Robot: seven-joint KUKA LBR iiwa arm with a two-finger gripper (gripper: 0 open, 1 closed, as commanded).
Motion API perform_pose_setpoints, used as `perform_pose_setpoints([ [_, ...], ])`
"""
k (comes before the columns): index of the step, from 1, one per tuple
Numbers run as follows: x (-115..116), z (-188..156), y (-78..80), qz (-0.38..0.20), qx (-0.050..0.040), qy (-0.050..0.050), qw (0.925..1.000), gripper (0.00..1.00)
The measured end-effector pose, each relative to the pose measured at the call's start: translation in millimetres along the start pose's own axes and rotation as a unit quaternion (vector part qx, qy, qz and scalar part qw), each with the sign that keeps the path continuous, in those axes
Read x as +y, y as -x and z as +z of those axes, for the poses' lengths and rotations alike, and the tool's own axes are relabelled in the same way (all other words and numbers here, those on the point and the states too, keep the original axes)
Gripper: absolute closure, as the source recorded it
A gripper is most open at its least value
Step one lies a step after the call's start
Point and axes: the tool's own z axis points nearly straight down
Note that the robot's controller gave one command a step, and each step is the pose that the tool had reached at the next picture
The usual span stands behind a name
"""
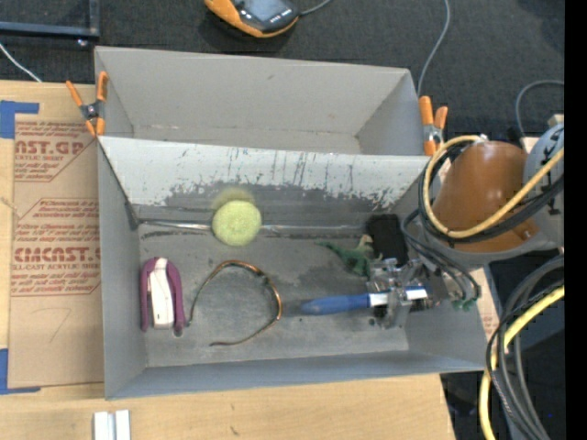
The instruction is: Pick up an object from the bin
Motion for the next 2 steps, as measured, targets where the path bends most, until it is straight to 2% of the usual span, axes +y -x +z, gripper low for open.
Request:
perform_pose_setpoints([
  [2, 0, -29, 1.6, 0.0, -0.0036, -0.001, 1.0, 1.0],
])
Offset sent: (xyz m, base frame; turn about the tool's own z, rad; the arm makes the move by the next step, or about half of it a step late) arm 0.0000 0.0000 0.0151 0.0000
